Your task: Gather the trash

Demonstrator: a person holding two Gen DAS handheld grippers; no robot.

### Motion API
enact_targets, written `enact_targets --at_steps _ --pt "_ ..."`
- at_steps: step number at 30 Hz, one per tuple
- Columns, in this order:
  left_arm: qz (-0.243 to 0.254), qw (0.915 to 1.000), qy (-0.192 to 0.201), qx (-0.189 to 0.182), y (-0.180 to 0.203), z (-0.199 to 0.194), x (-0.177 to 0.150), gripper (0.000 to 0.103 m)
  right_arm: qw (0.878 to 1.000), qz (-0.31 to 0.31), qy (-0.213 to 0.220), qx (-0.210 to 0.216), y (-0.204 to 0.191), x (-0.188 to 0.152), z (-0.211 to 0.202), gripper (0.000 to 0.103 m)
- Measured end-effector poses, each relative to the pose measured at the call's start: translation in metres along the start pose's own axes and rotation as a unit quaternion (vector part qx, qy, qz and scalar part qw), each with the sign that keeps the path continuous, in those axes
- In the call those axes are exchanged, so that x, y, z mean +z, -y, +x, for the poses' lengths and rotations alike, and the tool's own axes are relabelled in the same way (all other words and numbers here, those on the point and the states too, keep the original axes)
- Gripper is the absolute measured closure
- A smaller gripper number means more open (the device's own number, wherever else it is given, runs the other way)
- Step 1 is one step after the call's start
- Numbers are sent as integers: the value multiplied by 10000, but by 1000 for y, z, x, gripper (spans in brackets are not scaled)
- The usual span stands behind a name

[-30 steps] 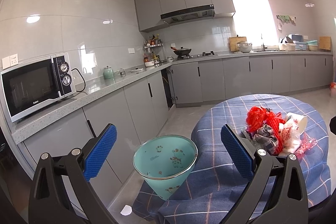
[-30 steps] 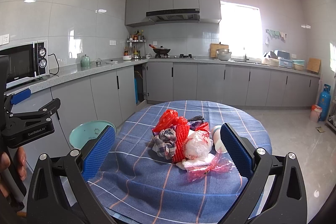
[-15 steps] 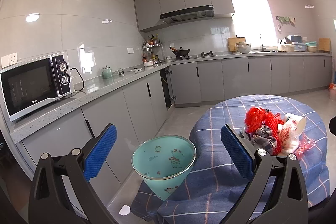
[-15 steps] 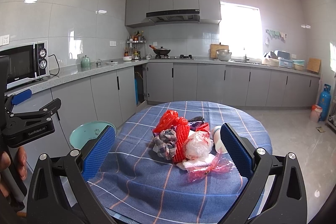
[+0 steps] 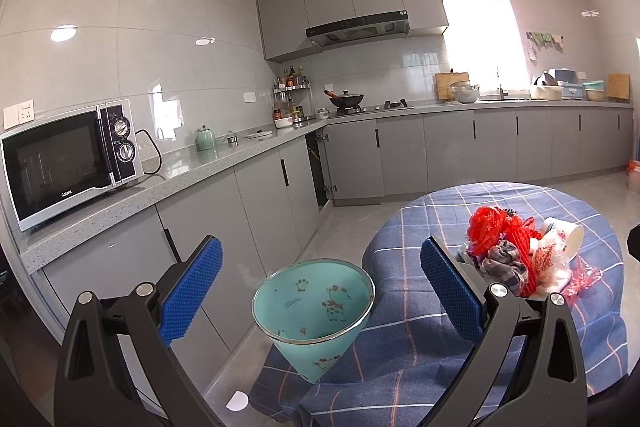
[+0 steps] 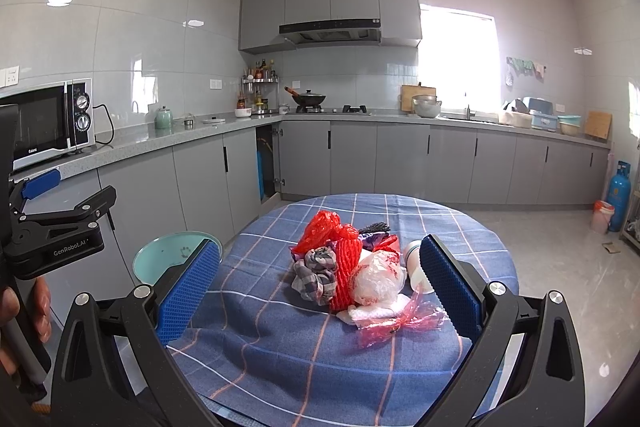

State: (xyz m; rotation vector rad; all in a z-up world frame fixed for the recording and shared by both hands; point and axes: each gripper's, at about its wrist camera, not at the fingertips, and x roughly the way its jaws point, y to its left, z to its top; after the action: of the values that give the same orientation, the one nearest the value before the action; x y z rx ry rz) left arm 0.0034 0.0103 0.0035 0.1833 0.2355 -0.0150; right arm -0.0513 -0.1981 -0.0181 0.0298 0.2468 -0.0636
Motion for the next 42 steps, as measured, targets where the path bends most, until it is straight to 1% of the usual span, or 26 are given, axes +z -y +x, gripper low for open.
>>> enact_targets --at_steps 26,27,28,31,33,36,38,40,42 --pt "41 10000 -43 -24 2 1 -1 5 10000 20 15 6 3 2 -1 5" --pt "33 10000 -54 -30 2 2 -2 5 10000 -11 -1 49 5 2 0 5" --pt "33 9999 -122 -113 3 5 -3 5 10000 -26 6 88 7 2 0 5" --pt "42 9991 -355 -242 5 19 -9 5 9999 115 -25 -105 24 1 8 5" --pt "140 9983 -513 -249 10 34 -18 5 9990 255 -129 -331 40 -3 20 5" --pt "102 9977 -632 -215 13 51 -29 5 9973 311 -253 -608 58 -13 36 6" --pt "123 9975 -667 -197 18 60 -35 5 9961 379 -387 -690 69 -22 48 10" --pt "103 9973 -688 -253 23 68 -39 5 9955 337 -498 -733 72 -33 60 17" --pt "147 9973 -674 -256 31 74 -42 5 9946 279 -652 -762 73 -45 72 22"
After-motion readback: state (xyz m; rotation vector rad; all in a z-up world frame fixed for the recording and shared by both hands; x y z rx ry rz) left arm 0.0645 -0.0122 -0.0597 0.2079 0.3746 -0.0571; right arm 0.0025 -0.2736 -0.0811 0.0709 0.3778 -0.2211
